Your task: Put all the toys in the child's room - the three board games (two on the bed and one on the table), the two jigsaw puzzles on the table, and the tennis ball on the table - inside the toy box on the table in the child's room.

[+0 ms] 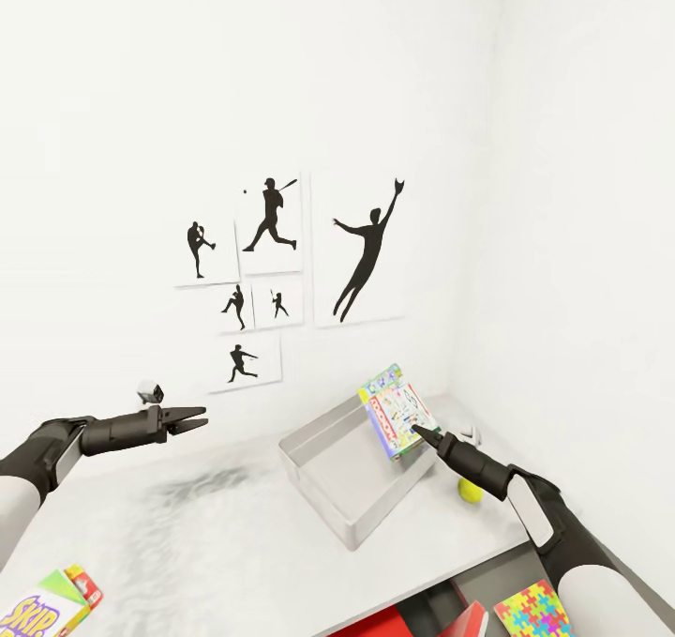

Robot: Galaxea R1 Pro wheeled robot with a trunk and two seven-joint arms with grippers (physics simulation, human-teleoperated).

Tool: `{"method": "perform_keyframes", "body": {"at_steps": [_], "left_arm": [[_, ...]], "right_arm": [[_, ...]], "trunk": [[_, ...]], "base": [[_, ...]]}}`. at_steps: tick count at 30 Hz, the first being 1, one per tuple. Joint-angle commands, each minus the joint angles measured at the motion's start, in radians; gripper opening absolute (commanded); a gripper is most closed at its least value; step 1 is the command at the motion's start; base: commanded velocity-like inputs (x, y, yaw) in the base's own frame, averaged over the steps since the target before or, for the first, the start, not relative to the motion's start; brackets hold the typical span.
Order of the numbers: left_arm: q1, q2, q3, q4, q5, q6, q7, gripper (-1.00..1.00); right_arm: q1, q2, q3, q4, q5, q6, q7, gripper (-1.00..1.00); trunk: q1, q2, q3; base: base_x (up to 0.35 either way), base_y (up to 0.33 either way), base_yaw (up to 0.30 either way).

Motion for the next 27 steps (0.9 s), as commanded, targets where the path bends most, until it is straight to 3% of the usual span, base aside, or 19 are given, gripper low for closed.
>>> {"method": "perform_keyframes", "body": {"at_steps": [1, 12, 17, 27], "left_arm": [[0.0, 0.0, 0.001, 0.0, -0.001, 0.011, -0.004, 1.0], [-0.001, 0.001, 0.001, 0.0, -0.001, 0.011, -0.004, 1.0], [0.0, 0.001, 0.001, 0.0, -0.001, 0.011, -0.004, 1.0], [-0.001, 0.001, 0.001, 0.0, -0.001, 0.011, -0.004, 1.0]], "right_arm": [[0.0, 0.0, -0.002, 0.001, -0.006, 0.007, 0.001, -1.0], [0.0, -0.008, -0.008, 0.008, -0.018, 0.011, 0.01, -1.0], [0.001, -0.041, -0.025, 0.015, -0.023, 0.012, 0.075, -1.0], [0.001, -0.053, -0.033, 0.033, -0.024, 0.009, 0.125, -1.0]], "trunk": [[0.0, -0.001, 0.0], [0.0, -0.001, 0.0], [0.0, -0.001, 0.0], [0.0, -0.001, 0.0]], "base": [[0.0, 0.0, 0.0], [0.0, 0.0, 0.0], [0.0, 0.0, 0.0], [0.0, 0.0, 0.0]]}}
